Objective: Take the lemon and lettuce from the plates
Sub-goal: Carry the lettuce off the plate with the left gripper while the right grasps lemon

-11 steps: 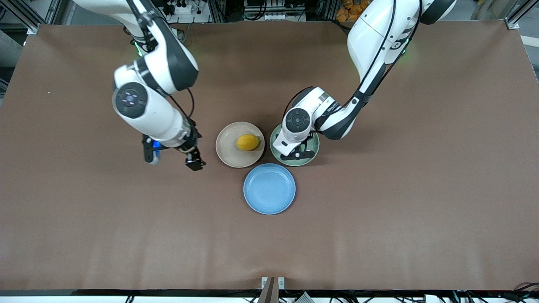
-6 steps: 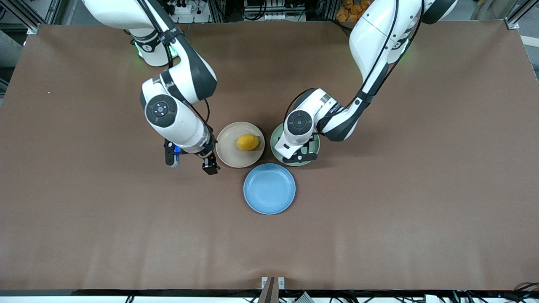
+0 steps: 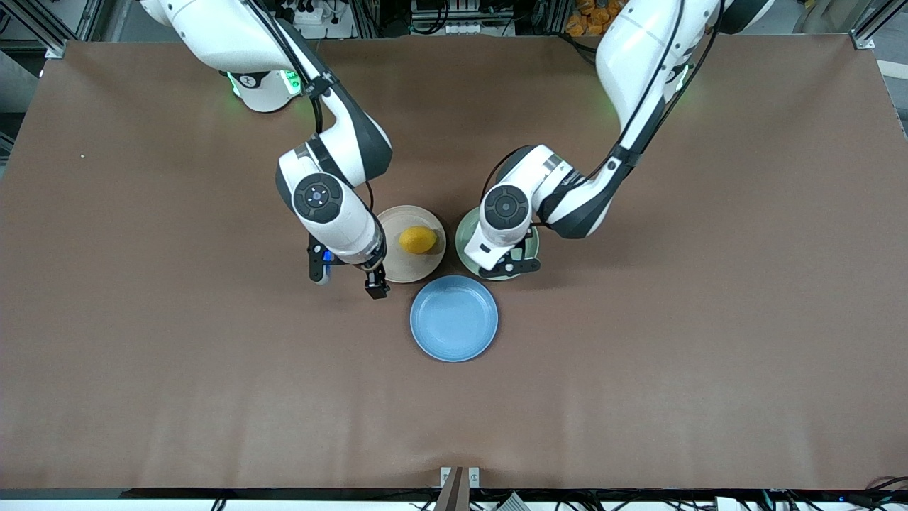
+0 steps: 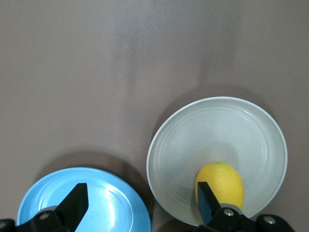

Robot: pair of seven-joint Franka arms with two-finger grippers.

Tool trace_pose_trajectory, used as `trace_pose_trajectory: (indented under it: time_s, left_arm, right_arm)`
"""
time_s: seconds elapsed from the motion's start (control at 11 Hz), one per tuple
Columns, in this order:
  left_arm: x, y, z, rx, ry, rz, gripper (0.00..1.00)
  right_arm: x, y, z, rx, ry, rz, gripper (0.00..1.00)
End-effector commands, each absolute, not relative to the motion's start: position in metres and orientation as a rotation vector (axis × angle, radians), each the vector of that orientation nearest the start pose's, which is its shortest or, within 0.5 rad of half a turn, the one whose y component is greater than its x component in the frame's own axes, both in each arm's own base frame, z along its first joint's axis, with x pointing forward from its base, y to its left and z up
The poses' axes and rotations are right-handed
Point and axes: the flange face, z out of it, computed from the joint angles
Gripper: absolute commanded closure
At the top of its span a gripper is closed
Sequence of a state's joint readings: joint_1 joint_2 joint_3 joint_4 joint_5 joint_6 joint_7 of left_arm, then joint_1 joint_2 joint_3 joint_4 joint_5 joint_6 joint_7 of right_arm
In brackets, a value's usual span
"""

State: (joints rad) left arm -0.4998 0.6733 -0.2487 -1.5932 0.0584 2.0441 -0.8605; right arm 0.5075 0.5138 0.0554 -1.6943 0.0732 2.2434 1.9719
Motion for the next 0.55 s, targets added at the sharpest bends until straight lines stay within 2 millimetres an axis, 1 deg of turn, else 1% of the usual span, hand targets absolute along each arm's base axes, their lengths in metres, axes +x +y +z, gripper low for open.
trace_pose_trajectory:
  time_s: [0.0, 0.09, 0.18, 0.27, 0.45]
  left_arm:
    - [0.538, -0.402, 0.291, -3.024, -0.235, 0.283, 1.00]
    - [0.548, -0.383, 0.305, -3.025, -0.183, 0.295, 1.00]
    - [0.560, -0.359, 0.315, -3.024, -0.156, 0.308, 1.00]
    - [0.574, -0.331, 0.324, -3.026, -0.120, 0.327, 1.00]
    - [0.603, -0.260, 0.331, -3.041, 0.002, 0.381, 1.00]
  right_arm:
    - [0.548, 0.367, 0.271, -2.239, 2.081, 0.049, 0.00]
    - [0.541, 0.371, 0.264, -2.248, 2.074, 0.050, 0.00]
    - [0.538, 0.374, 0.262, -2.254, 2.068, 0.050, 0.00]
    - [0.537, 0.374, 0.260, -2.250, 2.079, 0.052, 0.00]
    - [0.520, 0.386, 0.251, -2.271, 2.086, 0.061, 0.00]
